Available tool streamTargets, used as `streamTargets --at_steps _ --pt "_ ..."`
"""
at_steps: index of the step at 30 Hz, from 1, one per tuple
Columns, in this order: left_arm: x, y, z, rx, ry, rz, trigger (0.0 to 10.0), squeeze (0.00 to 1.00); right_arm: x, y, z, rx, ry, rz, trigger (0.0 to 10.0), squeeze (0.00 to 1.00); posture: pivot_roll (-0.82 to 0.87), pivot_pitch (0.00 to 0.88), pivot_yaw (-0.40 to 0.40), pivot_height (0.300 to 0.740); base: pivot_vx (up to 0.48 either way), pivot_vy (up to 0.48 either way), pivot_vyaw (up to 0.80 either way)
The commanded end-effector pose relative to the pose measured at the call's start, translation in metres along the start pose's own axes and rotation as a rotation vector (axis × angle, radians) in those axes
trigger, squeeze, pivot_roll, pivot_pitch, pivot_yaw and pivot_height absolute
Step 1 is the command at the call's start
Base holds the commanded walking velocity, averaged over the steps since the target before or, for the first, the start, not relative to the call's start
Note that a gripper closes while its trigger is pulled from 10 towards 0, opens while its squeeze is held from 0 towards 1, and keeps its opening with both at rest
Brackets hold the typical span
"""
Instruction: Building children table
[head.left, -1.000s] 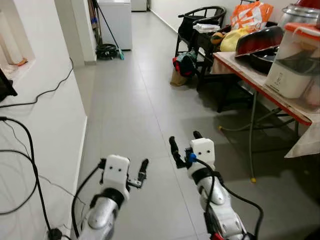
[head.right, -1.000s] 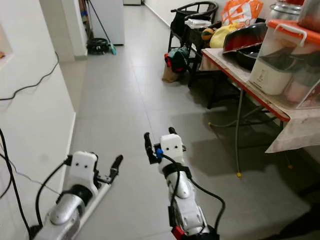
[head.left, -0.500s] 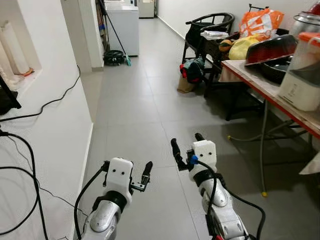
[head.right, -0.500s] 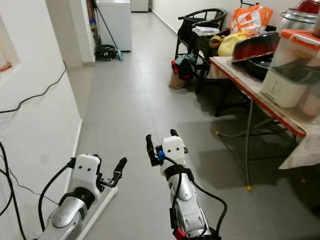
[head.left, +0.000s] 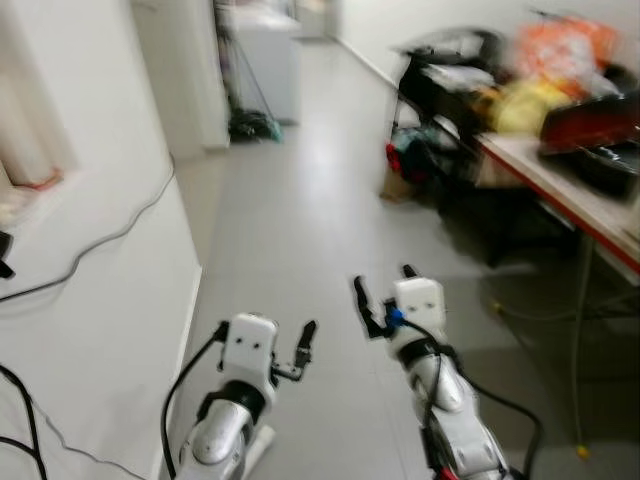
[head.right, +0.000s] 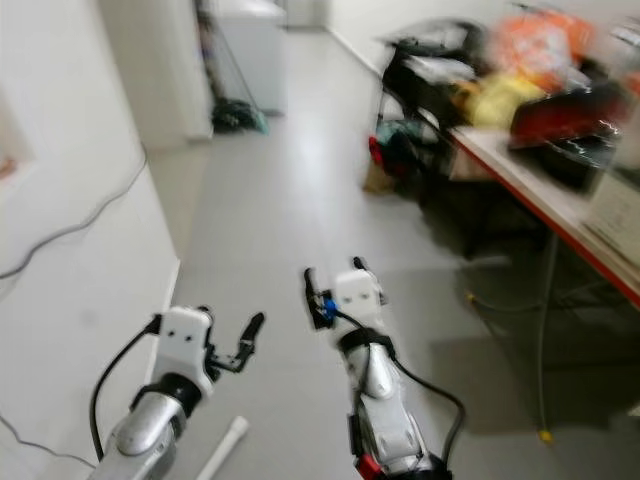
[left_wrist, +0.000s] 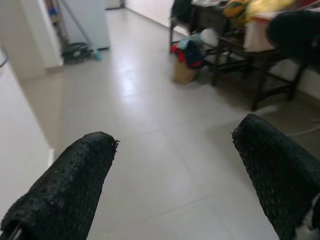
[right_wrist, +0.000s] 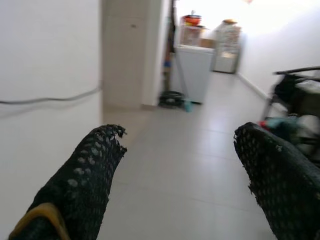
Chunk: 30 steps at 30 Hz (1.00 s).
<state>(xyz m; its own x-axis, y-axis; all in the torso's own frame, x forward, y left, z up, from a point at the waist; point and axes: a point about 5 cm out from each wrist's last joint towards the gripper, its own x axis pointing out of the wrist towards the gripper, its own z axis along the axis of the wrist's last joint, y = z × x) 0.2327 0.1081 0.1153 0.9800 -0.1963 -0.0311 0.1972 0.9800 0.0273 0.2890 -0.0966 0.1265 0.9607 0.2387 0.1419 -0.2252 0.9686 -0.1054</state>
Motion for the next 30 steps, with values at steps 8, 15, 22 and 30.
streamTargets --at_steps 8,15,22,30 --pt "0.0016 0.0001 -0.0003 -0.017 0.016 0.019 10.0 0.0 -0.0048 -0.0106 -0.0058 -0.018 0.029 -0.028 10.0 0.0 0.11 0.0 -0.033 0.74 0.24 0.0 0.0" --pt "0.0018 0.0014 -0.0014 -0.025 0.025 0.021 10.0 0.0 -0.0044 -0.0109 -0.0065 -0.011 0.035 -0.034 10.0 0.0 0.11 0.0 -0.031 0.74 0.0 0.0 0.0" --pt "0.0029 0.001 -0.0015 -0.033 0.026 0.019 10.0 0.0 -0.0035 -0.0126 -0.0082 -0.011 0.05 -0.042 10.0 0.0 0.11 0.0 -0.035 0.74 0.0 0.0 -0.67" --pt "0.0032 0.0026 -0.002 -0.051 0.032 0.027 10.0 0.0 -0.0031 -0.0133 -0.0083 -0.011 0.05 -0.043 10.0 0.0 0.11 0.0 -0.037 0.74 0.0 0.0 -0.8"
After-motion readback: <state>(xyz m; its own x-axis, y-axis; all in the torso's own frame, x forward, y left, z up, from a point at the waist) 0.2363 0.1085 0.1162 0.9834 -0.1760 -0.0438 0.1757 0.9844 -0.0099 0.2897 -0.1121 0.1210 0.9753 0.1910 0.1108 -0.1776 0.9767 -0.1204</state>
